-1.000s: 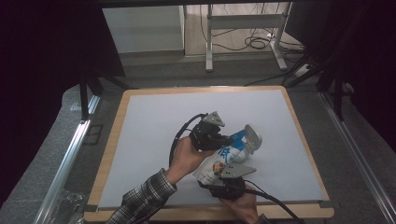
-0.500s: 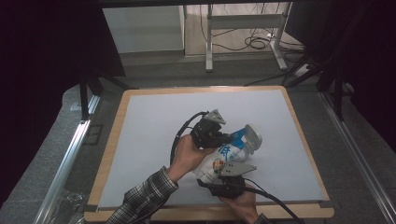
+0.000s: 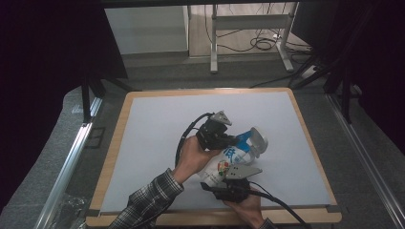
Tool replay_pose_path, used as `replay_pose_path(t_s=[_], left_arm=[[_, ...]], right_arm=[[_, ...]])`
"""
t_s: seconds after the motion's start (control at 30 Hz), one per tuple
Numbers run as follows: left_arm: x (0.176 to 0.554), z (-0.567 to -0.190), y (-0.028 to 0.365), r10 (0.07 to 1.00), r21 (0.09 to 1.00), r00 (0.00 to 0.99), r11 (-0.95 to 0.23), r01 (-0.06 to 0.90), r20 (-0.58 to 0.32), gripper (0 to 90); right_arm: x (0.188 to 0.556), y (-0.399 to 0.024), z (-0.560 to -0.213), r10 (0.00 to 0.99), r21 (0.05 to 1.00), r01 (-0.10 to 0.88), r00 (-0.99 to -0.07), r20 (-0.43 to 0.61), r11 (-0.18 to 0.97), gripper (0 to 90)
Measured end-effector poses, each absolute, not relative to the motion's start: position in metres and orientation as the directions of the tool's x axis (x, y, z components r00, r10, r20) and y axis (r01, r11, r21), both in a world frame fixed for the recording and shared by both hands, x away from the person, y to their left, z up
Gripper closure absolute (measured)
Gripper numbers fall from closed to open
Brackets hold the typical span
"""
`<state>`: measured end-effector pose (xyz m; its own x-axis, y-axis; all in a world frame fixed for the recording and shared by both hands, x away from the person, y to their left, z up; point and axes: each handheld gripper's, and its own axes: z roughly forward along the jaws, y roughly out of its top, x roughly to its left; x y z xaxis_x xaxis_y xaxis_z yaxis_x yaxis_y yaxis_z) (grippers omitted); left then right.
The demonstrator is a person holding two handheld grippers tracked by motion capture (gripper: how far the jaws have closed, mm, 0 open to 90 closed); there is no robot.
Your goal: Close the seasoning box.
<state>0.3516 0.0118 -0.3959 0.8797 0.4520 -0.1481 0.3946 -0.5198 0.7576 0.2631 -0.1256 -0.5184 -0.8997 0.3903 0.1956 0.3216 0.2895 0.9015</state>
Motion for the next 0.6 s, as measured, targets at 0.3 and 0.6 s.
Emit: replay_pose_path(t_s=[0.3, 0.6], left_arm=[[0.3539, -0.3970, 0.0102, 0.459, 0.751, 0.874, -0.519, 0.408, -0.158, 88.2], [0.3561, -0.3964, 0.0075, 0.460, 0.744, 0.874, -0.527, 0.411, -0.157, 88.2]], right_arm=[[0.2635, -0.1249, -0.5172, 0.382, 0.904, 0.324, -0.901, 0.205, 0.279, 62.0], [0.2639, -0.1247, -0.5151, 0.373, 0.907, 0.326, -0.903, 0.215, 0.267, 62.1]])
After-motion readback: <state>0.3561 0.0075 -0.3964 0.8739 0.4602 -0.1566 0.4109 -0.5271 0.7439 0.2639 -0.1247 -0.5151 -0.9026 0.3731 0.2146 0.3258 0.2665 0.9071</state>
